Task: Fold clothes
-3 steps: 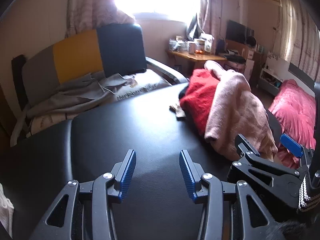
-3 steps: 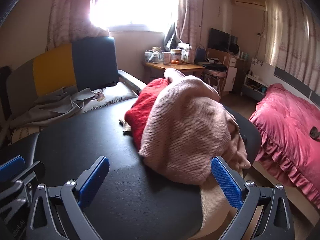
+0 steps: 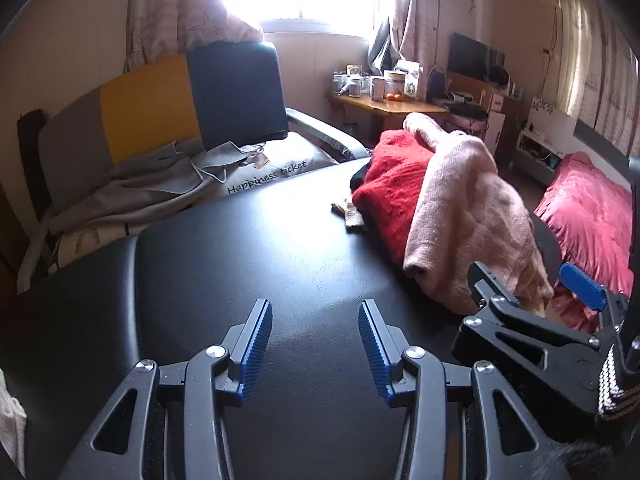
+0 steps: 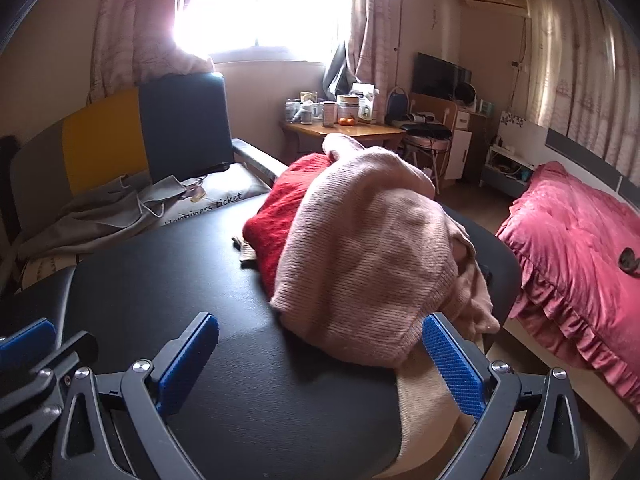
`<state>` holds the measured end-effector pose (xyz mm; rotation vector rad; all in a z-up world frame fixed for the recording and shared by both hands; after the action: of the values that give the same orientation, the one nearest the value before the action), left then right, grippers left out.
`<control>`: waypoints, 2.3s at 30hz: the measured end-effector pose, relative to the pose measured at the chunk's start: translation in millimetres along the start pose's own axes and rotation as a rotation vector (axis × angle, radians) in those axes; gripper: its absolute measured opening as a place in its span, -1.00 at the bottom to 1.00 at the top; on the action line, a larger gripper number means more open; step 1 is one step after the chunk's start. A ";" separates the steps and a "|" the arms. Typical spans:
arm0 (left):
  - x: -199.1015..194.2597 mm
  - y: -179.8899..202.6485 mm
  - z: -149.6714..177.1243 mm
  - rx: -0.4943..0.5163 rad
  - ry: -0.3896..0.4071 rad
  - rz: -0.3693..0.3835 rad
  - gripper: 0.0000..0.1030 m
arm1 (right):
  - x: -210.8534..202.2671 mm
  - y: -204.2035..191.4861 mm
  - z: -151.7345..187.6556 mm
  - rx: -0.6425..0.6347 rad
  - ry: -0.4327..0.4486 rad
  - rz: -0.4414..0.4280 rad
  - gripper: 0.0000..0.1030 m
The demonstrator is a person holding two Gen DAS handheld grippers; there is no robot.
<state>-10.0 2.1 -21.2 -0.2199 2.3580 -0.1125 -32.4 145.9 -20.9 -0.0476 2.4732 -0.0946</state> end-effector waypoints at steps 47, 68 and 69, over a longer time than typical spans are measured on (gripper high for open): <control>115.5 -38.1 105.2 0.084 -0.177 0.211 0.66 | 219.1 92.6 -97.8 0.165 -0.206 -0.403 1.00; 92.4 166.9 -133.6 0.568 0.170 0.327 0.36 | 140.6 121.6 47.4 0.300 -0.152 -0.610 1.00; 92.9 183.8 -140.5 0.613 0.190 0.319 0.36 | 134.6 127.7 50.4 0.296 -0.137 -0.587 1.00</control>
<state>-196.7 166.9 -11.4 0.4780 2.3863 -0.7088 -108.3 262.6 -153.6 -0.6276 2.2102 -0.6797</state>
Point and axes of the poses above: each gripper's, at about its wrist camera, not at the fingertips, and x roughly the way its jaws point, y to its right, z to its underside, the point moved 2 cm from there along x, roughly the way its jaws point, and after that the axes turned 9 degrees about -z, right-handed, at the moved point
